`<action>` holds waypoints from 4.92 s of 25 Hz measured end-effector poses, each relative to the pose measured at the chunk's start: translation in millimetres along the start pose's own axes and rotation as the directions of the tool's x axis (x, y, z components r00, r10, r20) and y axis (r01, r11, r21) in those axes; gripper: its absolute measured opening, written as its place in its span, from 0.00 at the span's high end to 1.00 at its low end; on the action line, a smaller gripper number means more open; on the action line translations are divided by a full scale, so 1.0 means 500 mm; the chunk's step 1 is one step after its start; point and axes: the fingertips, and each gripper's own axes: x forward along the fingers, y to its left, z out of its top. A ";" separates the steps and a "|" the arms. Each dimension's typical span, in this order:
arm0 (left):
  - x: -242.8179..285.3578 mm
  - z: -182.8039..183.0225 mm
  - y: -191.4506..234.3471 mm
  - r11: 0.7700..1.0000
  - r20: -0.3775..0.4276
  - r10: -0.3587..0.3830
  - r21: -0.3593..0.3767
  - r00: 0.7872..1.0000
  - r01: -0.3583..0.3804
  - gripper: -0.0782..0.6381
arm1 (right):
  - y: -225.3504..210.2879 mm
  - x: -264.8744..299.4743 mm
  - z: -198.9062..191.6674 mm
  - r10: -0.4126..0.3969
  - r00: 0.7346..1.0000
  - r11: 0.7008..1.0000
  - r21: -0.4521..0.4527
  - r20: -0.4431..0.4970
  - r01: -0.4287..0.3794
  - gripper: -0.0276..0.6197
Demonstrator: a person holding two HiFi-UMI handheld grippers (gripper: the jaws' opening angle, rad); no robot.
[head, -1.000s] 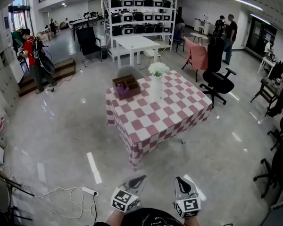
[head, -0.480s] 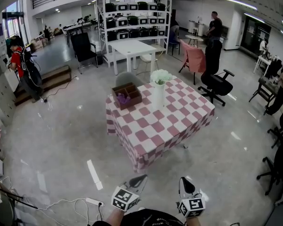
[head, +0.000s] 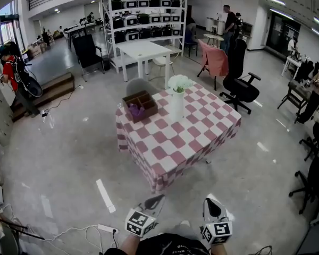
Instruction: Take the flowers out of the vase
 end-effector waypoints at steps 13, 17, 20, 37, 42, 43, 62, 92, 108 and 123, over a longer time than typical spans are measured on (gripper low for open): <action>0.020 -0.016 0.025 0.999 -0.018 0.046 -0.024 0.999 -0.046 0.87 | -0.010 0.046 0.003 0.048 0.999 0.998 -0.030 -0.014 -0.049 0.95; 0.037 -0.010 0.027 0.998 -0.022 0.057 -0.033 0.998 -0.058 0.88 | -0.028 0.065 0.009 0.059 0.998 0.998 -0.028 -0.012 -0.060 0.95; 0.055 -0.002 0.031 0.997 -0.015 0.063 -0.037 0.998 -0.063 0.87 | -0.044 0.088 0.006 0.069 0.997 0.997 -0.024 -0.019 -0.070 0.95; 0.192 0.018 0.086 0.987 -0.034 0.144 -0.072 0.989 -0.146 0.87 | -0.146 0.231 0.027 0.166 0.984 0.985 -0.042 -0.062 -0.168 0.95; 0.242 0.032 0.091 0.985 -0.039 0.155 -0.070 0.987 -0.158 0.88 | -0.190 0.265 0.035 0.177 0.981 0.983 -0.035 -0.080 -0.180 0.94; 0.251 0.034 0.093 0.984 -0.040 0.160 -0.071 0.986 -0.162 0.87 | -0.198 0.273 0.035 0.182 0.980 0.982 -0.036 -0.084 -0.186 0.95; 0.413 0.072 0.106 0.972 -0.025 0.213 -0.096 0.977 -0.215 0.87 | -0.330 0.378 0.049 0.249 0.966 0.967 -0.031 -0.074 -0.251 0.95; 0.469 0.101 0.228 0.965 -0.037 0.242 -0.094 0.969 -0.245 0.87 | -0.353 0.477 0.070 0.228 0.969 0.973 -0.024 -0.096 -0.231 0.94; 0.509 0.146 0.337 0.964 -0.042 0.251 -0.083 0.967 -0.254 0.87 | -0.344 0.591 0.109 0.240 0.966 0.970 -0.007 -0.094 -0.242 0.94; 0.523 0.202 0.419 0.965 0.011 0.256 -0.067 0.967 -0.255 0.88 | -0.311 0.691 0.178 0.235 0.970 0.971 -0.032 -0.060 -0.237 0.94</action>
